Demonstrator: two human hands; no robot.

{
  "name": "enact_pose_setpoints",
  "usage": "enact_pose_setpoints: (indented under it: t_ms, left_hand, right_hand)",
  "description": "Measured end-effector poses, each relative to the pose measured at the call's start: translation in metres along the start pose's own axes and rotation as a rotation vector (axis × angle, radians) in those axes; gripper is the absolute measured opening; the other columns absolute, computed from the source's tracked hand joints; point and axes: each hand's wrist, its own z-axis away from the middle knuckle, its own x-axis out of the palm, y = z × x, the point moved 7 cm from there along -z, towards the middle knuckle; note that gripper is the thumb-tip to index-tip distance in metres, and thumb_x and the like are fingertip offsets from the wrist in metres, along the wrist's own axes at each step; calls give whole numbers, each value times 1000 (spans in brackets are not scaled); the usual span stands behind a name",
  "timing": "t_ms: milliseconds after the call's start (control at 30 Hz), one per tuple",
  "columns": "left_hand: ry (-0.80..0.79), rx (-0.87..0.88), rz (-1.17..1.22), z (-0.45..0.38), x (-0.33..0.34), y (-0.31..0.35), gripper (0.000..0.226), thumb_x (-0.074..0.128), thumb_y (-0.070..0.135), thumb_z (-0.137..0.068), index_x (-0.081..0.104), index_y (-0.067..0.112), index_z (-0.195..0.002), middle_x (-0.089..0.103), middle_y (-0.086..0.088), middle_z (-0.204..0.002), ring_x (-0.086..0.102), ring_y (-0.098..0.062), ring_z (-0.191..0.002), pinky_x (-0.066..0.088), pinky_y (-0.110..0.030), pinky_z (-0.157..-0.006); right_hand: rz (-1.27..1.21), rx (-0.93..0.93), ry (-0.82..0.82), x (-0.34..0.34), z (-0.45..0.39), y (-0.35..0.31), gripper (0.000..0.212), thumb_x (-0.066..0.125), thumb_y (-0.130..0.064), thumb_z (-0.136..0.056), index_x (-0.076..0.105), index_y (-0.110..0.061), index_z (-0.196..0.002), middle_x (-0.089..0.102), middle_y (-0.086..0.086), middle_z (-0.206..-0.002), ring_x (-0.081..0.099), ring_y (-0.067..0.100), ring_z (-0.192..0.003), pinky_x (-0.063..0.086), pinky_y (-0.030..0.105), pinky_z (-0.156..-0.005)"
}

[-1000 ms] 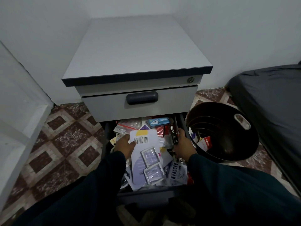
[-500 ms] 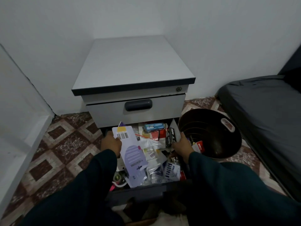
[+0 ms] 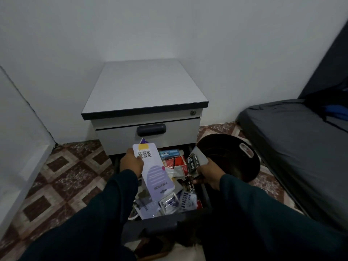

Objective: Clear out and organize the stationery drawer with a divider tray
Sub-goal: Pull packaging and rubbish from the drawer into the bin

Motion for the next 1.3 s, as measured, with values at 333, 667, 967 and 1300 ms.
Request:
enact_pose_setpoints:
  t_ms: [333, 667, 967, 1300]
  left_hand:
    - [-84, 28, 88, 9, 45, 31, 27, 46, 7, -96, 49, 2, -122, 59, -21, -120, 59, -37, -105, 52, -43, -87]
    - [-228, 96, 66, 16, 139, 78, 28, 44, 8, -97, 47, -1, -123, 59, -21, -121, 59, -34, -106, 50, -39, -87]
    - [-315, 127, 29, -6, 207, 106, 32, 43, 8, -97, 46, 4, -129, 59, -18, -123, 59, -33, -107, 47, -33, -83]
    - [-491, 93, 97, -27, 266, 117, 66, 56, 33, -93, 25, 17, -149, 43, -14, -142, 48, -32, -125, 48, -48, -97]
  right_hand:
    - [-18, -7, 23, -42, -1, -13, 43, 36, 15, -85, 44, -4, -123, 57, 21, -101, 59, 27, -68, 51, 27, -40]
    - [-280, 133, 275, -108, -34, 8, 42, 35, 15, -86, 43, 5, -127, 55, 25, -105, 58, 29, -71, 50, 26, -38]
    - [-458, 209, 303, -129, -67, 17, 15, 33, 9, -92, 48, 7, -95, 51, 21, -84, 55, 30, -68, 49, 24, -36]
    - [-517, 265, 295, -137, -94, 18, 38, 57, -9, -92, 46, 3, -126, 43, 27, -130, 54, 45, -112, 57, 40, -53]
